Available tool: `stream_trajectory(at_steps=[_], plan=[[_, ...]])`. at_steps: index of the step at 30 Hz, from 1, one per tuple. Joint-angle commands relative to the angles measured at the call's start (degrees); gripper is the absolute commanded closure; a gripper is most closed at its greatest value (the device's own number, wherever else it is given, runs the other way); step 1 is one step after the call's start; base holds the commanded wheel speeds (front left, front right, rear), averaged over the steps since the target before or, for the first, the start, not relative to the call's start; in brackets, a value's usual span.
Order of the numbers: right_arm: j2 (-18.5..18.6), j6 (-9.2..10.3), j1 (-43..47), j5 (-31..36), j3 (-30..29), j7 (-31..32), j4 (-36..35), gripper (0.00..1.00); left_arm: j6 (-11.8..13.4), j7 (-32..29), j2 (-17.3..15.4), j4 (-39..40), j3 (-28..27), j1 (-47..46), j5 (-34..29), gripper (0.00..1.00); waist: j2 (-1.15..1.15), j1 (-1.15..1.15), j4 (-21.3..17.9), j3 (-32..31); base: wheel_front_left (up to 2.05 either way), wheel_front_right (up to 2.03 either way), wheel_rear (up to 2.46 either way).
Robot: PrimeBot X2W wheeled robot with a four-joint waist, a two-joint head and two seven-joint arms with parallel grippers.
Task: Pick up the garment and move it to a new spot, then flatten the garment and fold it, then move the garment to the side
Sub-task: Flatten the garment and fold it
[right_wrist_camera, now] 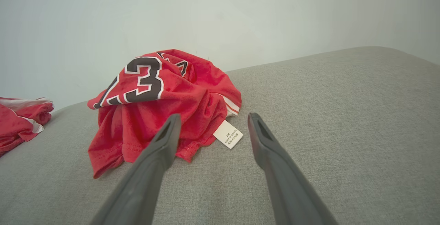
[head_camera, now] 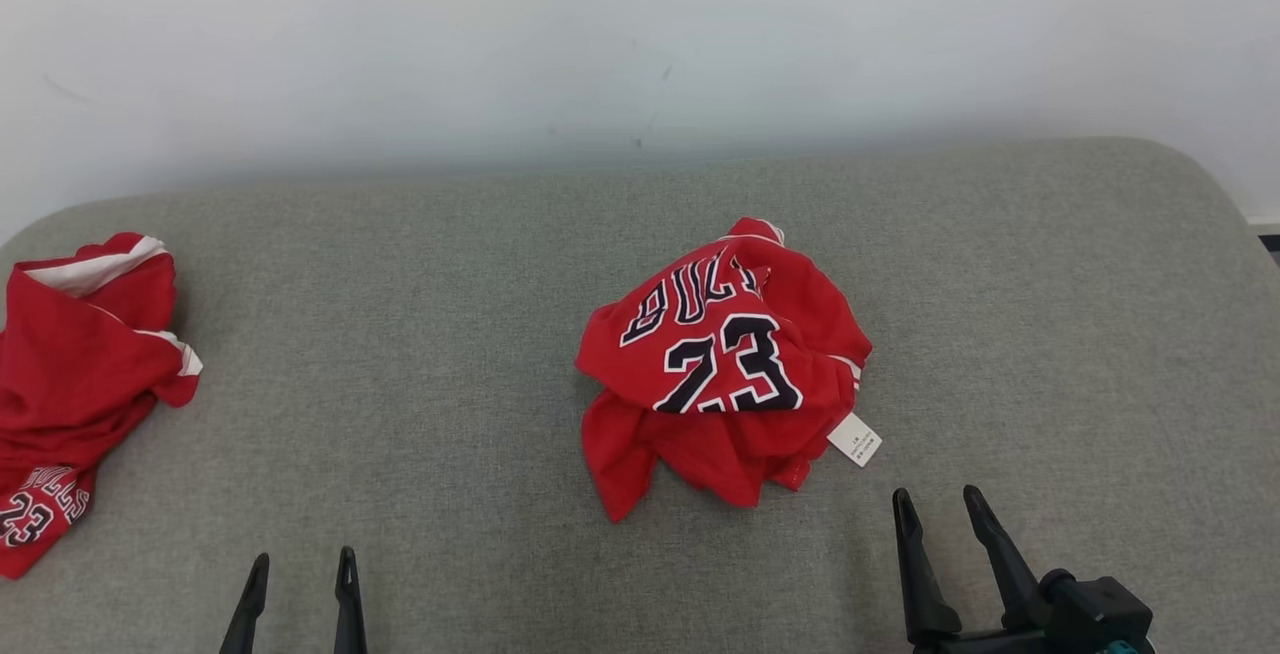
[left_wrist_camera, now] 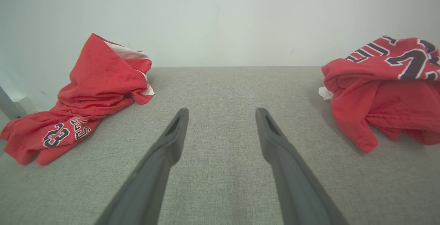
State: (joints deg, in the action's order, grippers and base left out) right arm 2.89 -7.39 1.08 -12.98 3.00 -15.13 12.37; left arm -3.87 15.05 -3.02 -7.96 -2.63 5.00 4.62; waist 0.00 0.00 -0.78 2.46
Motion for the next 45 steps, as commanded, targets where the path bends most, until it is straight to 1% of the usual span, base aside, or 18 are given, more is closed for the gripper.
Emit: stream_trajectory(at_steps=[1,15,45], plan=[[0.0,-0.20,0.2,0.5,0.2,0.0,0.2,0.00,0.3,0.2,0.2,-0.2,0.1,1.0,-0.2,0.00,0.00,0.00,0.1,0.0,0.00,0.00,0.00],[0.0,-0.20,0.4,0.7,0.4,0.0,0.7,0.00,1.8,0.2,0.2,-0.3,1.1,1.1,1.3,0.00,0.00,0.00,0.6,-0.3,0.00,0.00,0.00],[0.0,-0.20,0.5,1.3,0.3,0.0,0.7,0.00,2.8,0.2,0.2,0.0,1.3,1.2,2.5,0.00,0.00,0.00,0.8,-0.2,0.00,0.00,0.00]])
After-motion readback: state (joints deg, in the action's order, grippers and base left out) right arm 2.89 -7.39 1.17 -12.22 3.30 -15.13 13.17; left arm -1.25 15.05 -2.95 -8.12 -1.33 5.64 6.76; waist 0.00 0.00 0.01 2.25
